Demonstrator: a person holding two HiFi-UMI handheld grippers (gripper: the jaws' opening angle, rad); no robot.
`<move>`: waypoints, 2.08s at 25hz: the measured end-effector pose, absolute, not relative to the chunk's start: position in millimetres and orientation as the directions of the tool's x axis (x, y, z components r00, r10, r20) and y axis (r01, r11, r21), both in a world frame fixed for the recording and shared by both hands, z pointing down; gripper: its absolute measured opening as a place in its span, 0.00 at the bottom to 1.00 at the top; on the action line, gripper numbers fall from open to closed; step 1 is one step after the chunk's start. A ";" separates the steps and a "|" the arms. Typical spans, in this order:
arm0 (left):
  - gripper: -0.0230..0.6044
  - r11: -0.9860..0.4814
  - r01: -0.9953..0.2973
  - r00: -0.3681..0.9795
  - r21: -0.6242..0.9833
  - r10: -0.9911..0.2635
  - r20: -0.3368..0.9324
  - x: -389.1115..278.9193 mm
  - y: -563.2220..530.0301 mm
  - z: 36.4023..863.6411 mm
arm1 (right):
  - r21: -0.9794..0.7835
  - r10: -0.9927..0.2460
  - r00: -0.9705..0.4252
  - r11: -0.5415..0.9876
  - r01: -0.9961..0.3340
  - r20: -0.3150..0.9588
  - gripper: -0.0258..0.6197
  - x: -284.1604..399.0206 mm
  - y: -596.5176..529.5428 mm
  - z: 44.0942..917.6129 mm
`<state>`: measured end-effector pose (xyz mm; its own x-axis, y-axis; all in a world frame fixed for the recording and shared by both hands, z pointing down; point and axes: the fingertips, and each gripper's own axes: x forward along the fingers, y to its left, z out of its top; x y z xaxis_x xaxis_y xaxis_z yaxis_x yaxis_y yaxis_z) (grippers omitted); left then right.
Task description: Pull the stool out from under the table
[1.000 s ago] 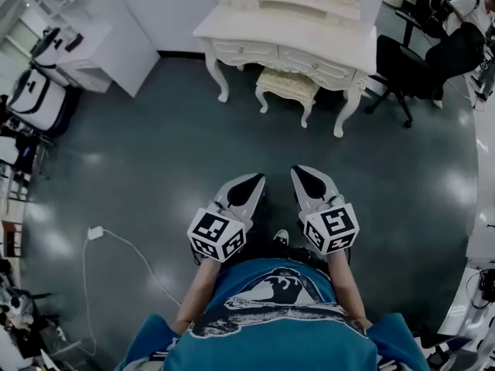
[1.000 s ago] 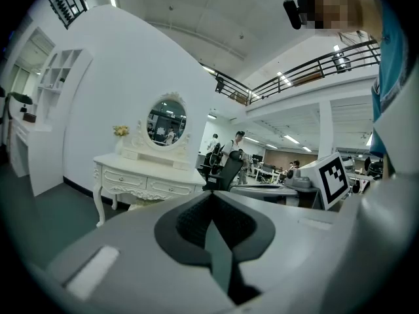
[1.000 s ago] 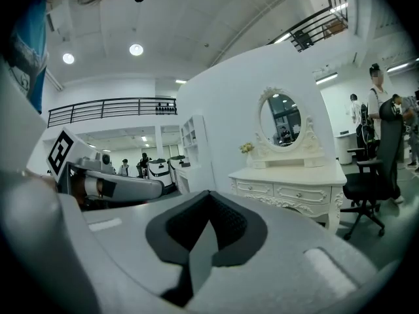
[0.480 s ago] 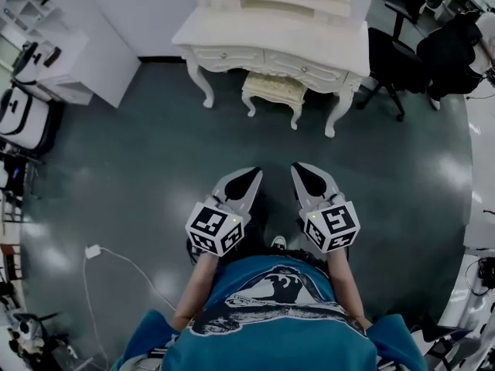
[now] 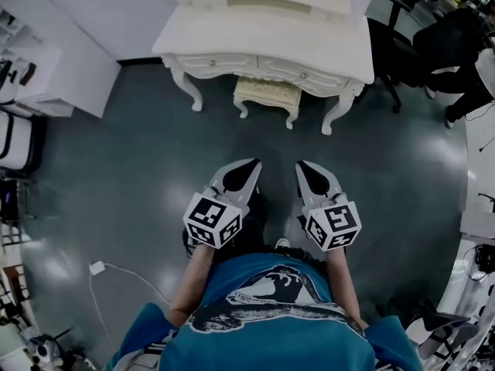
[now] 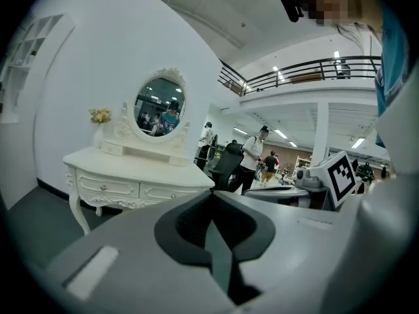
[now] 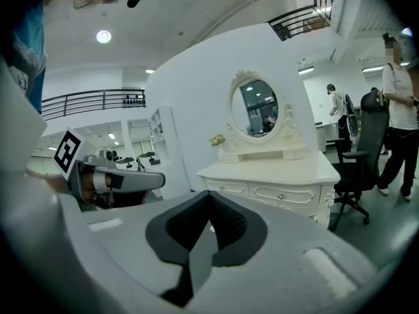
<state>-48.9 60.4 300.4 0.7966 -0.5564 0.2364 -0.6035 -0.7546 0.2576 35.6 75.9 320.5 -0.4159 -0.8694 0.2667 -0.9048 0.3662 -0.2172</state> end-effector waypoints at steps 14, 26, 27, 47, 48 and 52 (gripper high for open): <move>0.06 -0.803 -0.514 0.856 0.302 -0.456 0.245 -76.6 -41.0 321.7 | -0.204 -0.873 -0.319 0.259 -0.944 0.368 0.04 6.4 0.1 347.1; 0.06 -0.801 -0.507 0.857 0.317 -0.430 0.285 -82.5 -61.7 352.2 | -0.211 -0.872 -0.266 0.193 -0.958 0.411 0.04 24.9 -12.7 373.4; 0.06 -0.808 -0.501 0.860 0.309 -0.425 0.283 -80.8 -63.5 353.4 | -0.212 -0.875 -0.262 0.188 -0.959 0.407 0.04 29.1 -14.7 375.0; 0.06 -0.825 -0.518 0.818 0.224 -0.402 0.411 -5.1 -151.7 394.0 | -0.247 -0.857 -0.296 0.206 -0.947 0.421 0.04 136.3 -108.0 431.2; 0.06 -0.828 -0.517 0.815 0.217 -0.398 0.421 -3.9 -156.2 398.0 | -0.249 -0.854 -0.297 0.206 -0.947 0.426 0.04 139.3 -113.6 437.0; 0.07 -0.831 -0.524 0.793 0.189 -0.394 0.464 -3.6 -176.9 417.1 | -0.261 -0.844 -0.304 0.203 -0.944 0.442 0.04 147.2 -133.5 458.4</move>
